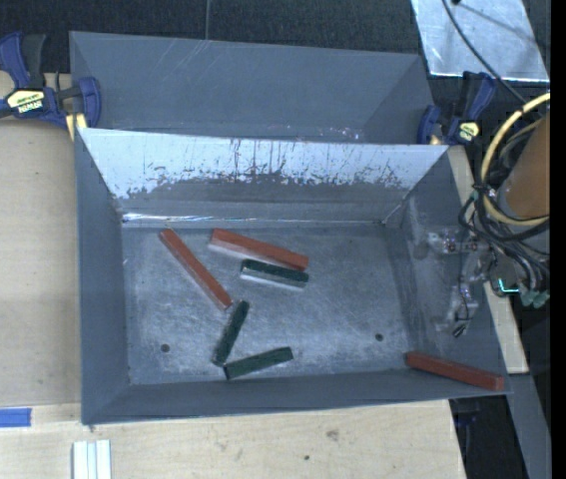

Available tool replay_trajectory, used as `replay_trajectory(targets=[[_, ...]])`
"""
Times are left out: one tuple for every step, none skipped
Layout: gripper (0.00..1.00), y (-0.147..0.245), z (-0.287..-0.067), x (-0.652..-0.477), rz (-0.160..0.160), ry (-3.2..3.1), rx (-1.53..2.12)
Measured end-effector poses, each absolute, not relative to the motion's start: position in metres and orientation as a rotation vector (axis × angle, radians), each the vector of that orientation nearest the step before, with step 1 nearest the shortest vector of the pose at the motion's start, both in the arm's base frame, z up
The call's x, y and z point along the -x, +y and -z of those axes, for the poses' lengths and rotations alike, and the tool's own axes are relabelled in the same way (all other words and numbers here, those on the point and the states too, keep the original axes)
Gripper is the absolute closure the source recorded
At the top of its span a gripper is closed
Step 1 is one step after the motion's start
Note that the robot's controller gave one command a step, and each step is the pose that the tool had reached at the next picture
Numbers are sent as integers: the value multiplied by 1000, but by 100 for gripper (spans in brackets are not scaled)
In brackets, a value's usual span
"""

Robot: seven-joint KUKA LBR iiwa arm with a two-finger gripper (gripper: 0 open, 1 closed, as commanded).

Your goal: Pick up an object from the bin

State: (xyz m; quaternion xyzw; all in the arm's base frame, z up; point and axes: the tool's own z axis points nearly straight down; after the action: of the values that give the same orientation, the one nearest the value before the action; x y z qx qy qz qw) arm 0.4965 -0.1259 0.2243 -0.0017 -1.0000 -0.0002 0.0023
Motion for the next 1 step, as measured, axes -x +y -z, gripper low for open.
replay_trajectory(targets=[[0, -18, -68, -500, 4, -3034, -806]])
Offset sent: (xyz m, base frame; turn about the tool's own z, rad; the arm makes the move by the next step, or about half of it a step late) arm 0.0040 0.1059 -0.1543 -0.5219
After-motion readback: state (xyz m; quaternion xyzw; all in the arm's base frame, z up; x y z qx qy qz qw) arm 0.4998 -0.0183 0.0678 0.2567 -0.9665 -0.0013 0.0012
